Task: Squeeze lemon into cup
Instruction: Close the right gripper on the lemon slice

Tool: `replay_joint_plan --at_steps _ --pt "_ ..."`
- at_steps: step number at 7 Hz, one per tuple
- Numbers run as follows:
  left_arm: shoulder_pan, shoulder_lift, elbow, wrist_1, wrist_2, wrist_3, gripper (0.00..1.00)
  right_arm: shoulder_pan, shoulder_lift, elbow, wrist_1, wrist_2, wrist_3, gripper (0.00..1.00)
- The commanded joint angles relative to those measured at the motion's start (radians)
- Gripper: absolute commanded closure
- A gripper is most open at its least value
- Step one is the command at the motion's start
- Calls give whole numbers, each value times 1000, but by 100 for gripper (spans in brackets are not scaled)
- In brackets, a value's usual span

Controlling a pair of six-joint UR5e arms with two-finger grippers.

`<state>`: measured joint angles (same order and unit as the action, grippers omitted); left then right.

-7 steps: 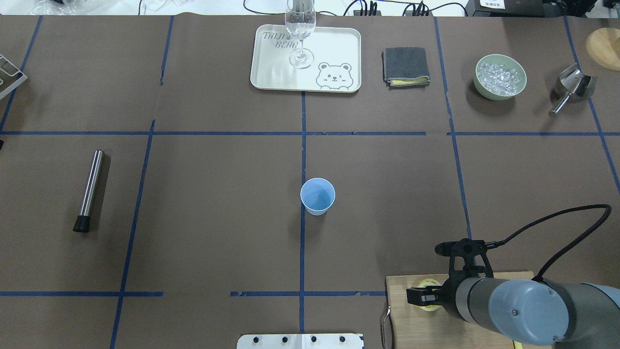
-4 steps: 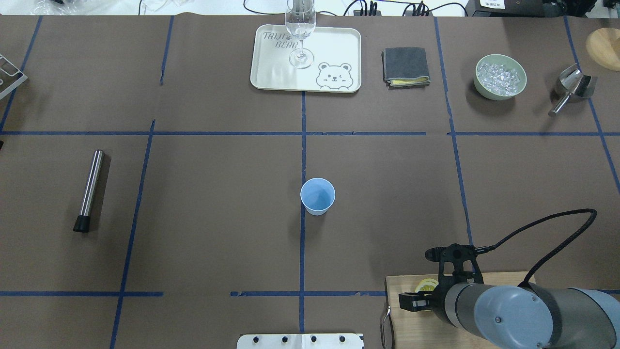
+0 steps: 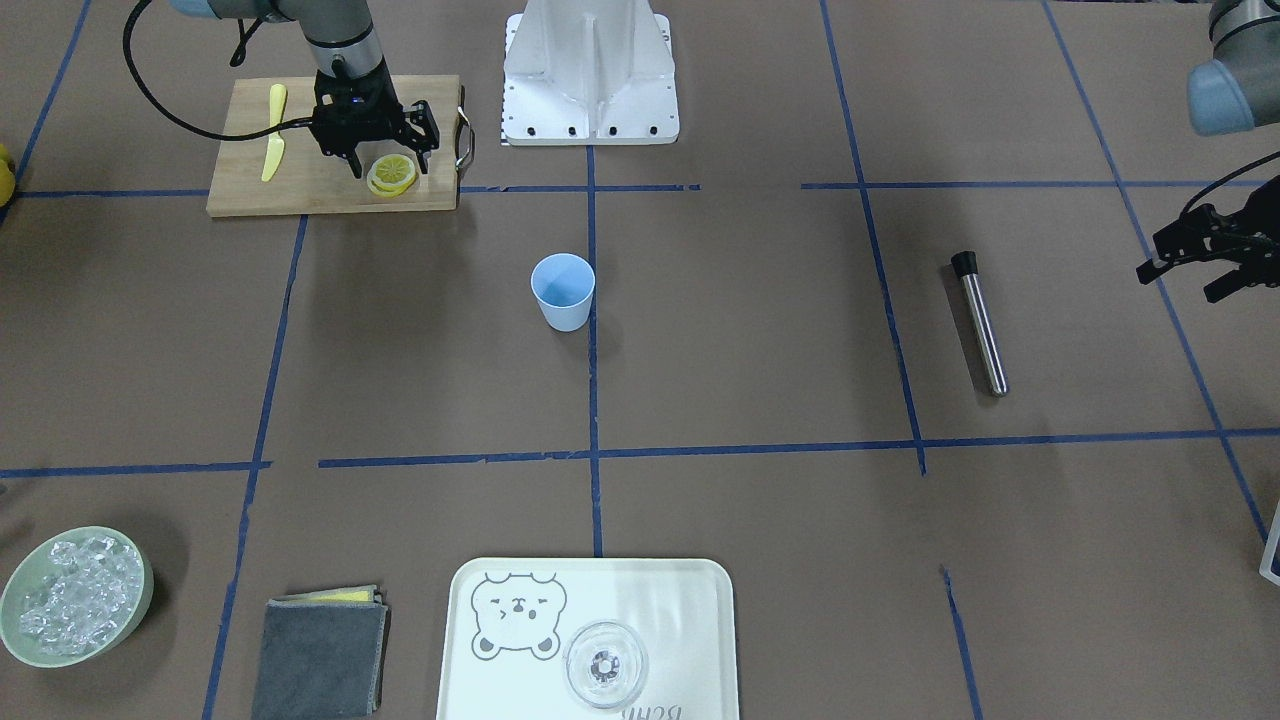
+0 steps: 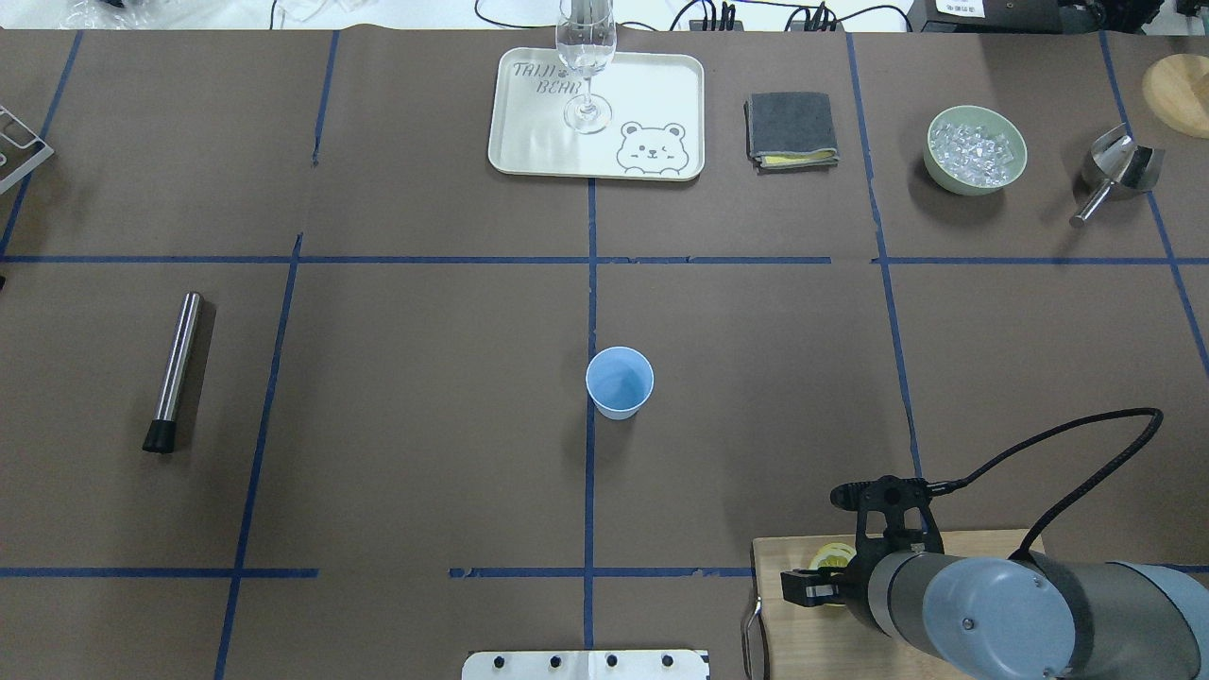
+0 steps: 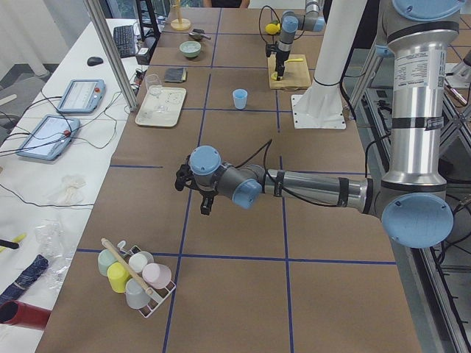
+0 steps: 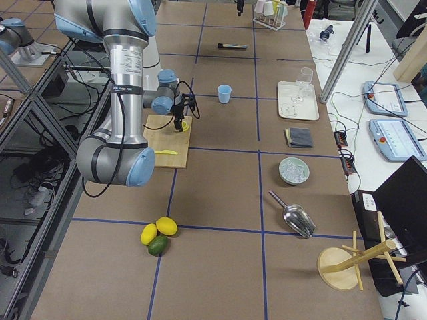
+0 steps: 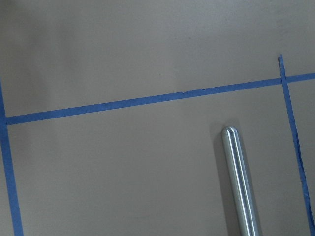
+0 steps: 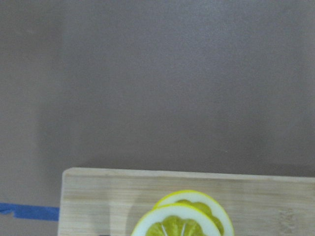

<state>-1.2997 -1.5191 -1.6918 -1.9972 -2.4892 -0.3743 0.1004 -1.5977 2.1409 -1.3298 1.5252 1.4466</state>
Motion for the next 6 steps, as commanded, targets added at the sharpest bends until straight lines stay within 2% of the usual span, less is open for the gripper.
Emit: replay_joint_plan --at_steps 1,3,4,6 --pt "-1 4 -3 0 -2 0 0 -2 2 -10 0 0 0 5" --pt "-1 2 -5 0 -2 0 0 -2 1 -18 0 0 0 8" --pt "-1 2 -5 0 -2 0 0 -1 -1 -16 0 0 0 20" --pt "-1 2 -6 0 -4 0 0 2 -2 -10 0 1 0 65"
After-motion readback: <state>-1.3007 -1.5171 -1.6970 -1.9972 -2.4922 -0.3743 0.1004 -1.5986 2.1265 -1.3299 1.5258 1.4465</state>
